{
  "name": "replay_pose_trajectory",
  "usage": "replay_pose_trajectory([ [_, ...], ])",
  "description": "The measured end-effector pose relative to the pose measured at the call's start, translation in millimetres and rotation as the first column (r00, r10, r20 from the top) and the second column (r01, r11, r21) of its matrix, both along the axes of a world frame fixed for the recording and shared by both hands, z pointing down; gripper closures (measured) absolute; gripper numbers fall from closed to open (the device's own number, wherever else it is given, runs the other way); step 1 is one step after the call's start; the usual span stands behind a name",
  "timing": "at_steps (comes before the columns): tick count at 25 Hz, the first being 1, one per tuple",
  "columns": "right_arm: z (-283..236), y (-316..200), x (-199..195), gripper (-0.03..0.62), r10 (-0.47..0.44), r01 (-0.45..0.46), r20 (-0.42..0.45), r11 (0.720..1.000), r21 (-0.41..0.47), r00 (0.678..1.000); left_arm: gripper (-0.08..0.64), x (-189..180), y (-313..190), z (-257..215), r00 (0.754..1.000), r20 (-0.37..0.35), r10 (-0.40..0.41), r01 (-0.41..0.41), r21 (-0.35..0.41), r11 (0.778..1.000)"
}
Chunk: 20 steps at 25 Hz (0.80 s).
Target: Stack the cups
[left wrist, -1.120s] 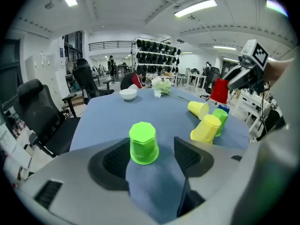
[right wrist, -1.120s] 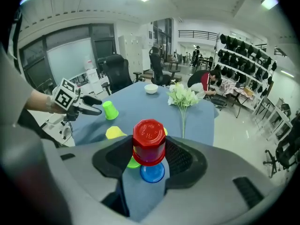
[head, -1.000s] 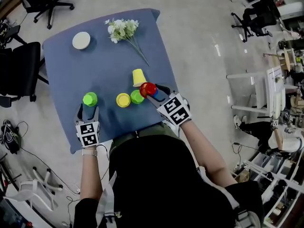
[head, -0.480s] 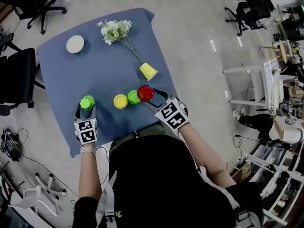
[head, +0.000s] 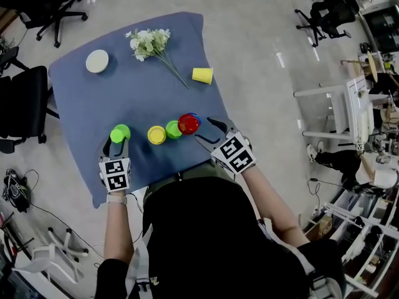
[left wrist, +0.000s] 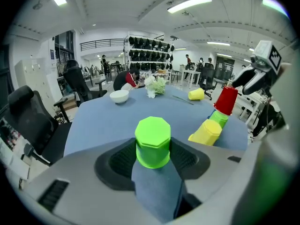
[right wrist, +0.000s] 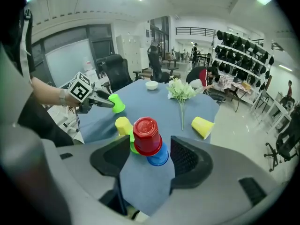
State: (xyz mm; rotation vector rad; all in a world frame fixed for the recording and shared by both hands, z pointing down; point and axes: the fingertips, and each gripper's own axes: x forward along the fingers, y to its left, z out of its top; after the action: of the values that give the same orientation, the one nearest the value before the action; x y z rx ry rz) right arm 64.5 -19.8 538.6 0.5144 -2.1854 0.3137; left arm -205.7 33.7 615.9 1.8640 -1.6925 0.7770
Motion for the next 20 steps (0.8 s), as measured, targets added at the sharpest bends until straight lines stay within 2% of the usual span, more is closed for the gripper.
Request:
replay_pose_trajectory([
  [6, 2, -6, 13, 0.327, 0.018, -0.018, 0.035, 1.0, 0.0, 0.999, 0.333, 44, -9, -33, 0.995, -0.038, 0.087, -0.085, 0.042, 0.995],
  [11, -2, -9, 26, 0.327, 0.041, -0.04, 0.058, 0.999, -0.008, 0.997, 0.333, 86, -13, -56, 0.982, -0.064, 0.176, -0.171, 0.07, 0.983],
  [20, 2, -11, 55, 0.327, 0.087, -0.086, 0.07, 0.996, -0.014, 0.994, 0.333, 141, -16, -51, 0.953, -0.075, 0.292, -0.29, 0.035, 0.956],
])
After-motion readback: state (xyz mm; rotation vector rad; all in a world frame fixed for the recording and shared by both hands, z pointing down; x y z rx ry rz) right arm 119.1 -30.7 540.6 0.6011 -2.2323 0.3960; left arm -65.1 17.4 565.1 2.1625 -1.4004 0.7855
